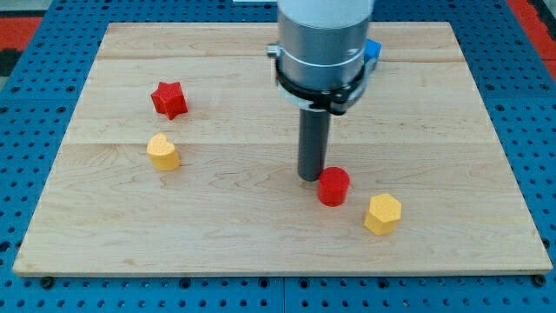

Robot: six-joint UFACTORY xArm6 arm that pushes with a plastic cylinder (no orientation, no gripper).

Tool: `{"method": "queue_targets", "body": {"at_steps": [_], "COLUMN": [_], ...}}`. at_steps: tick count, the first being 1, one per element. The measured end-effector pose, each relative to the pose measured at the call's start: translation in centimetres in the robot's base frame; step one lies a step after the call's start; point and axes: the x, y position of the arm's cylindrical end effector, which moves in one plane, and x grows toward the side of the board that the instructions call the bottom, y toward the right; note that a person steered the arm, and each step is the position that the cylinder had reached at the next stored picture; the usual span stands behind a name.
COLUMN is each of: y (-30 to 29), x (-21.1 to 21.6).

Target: Push yellow heart into red circle

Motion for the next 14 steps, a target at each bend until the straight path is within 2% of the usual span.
{"method": "queue_targets", "body": {"at_steps": [1,2,3,4,5,6,7,8,9,11,13,14], "y": [1.2,-1.5,-9.6,-20.8,-28.6,-26.3,-18.6,-10.7,-4.5,-11.5,-11.4,-14.1], "x": [2.5,2.2,2.7,3.5,0.6,-3.0,-4.3,-4.3,-2.3,-2.1,1.7,3.5]}}
